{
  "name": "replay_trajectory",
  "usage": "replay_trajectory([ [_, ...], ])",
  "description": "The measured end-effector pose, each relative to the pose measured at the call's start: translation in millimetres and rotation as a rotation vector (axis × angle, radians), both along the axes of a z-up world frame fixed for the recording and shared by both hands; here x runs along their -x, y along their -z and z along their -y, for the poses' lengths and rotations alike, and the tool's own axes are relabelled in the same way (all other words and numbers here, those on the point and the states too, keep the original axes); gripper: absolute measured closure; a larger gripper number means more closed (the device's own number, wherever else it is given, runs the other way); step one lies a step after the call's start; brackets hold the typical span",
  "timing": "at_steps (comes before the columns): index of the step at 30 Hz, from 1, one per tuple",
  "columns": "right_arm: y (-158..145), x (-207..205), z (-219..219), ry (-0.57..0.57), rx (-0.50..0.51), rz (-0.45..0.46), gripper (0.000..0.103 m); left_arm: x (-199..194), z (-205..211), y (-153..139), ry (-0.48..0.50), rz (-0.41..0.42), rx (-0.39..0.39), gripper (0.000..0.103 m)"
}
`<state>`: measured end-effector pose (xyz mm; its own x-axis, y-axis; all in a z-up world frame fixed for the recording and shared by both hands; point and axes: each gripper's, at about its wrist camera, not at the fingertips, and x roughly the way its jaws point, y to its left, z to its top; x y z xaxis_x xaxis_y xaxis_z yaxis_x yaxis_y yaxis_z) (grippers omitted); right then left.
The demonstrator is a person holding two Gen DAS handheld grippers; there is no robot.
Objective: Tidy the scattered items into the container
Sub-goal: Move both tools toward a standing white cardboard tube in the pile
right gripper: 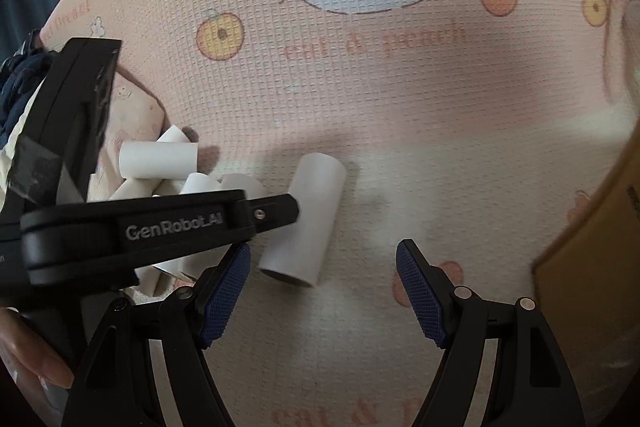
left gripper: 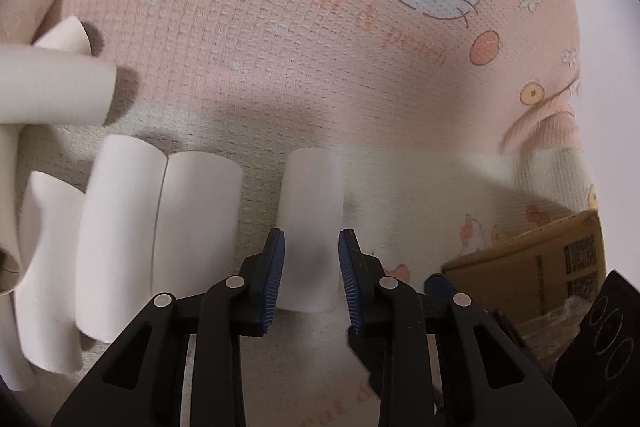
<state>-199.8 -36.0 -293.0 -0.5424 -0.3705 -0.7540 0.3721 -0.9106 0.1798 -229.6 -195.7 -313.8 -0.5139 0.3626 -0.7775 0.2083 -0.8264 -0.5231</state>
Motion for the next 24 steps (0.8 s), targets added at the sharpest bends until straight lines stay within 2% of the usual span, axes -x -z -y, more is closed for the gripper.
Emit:
replay_trajectory([
  [2, 5.6, 4.9, 5.1, -0.019, -0.007, 0.012, 0.031, 2.9, 7.6, 5.5, -0.002, 0.029, -0.003, 0.073],
  [3, 8.3, 6.8, 6.1, -0.024, -0.007, 0.017, 0.035, 4.3, 8.3, 6.3, 0.005, 0.032, -0.015, 0.073],
  [5, 13.4, 11.1, 8.8, -0.039, -0.002, 0.039, 0.062, 6.5, 9.1, 9.6, 0.042, 0.044, -0.058, 0.073],
  [6, 15.7, 13.6, 9.4, -0.046, 0.002, 0.058, 0.067, 5.4, 10.3, 10.8, 0.049, 0.048, -0.065, 0.073],
  [11, 24.1, 22.5, 2.7, -0.048, 0.086, 0.144, 0.070, 5.5, 7.6, 10.3, 0.071, 0.047, -0.053, 0.073],
  [16, 28.2, 22.0, -0.6, -0.053, 0.115, 0.230, 0.071, -1.6, 1.6, 8.1, 0.111, 0.067, -0.032, 0.073],
  [19, 25.5, 13.7, -2.7, -0.055, 0.110, 0.255, 0.074, -11.9, -0.7, 7.2, 0.132, 0.069, -0.027, 0.073],
  [22, 19.6, 0.9, -0.4, -0.074, 0.077, 0.257, 0.085, -19.5, -3.5, 4.1, 0.162, 0.076, -0.019, 0.073],
  [24, 15.0, -8.4, -0.8, -0.068, 0.068, 0.263, 0.085, -26.3, -6.9, -0.3, 0.191, 0.064, -0.016, 0.073],
])
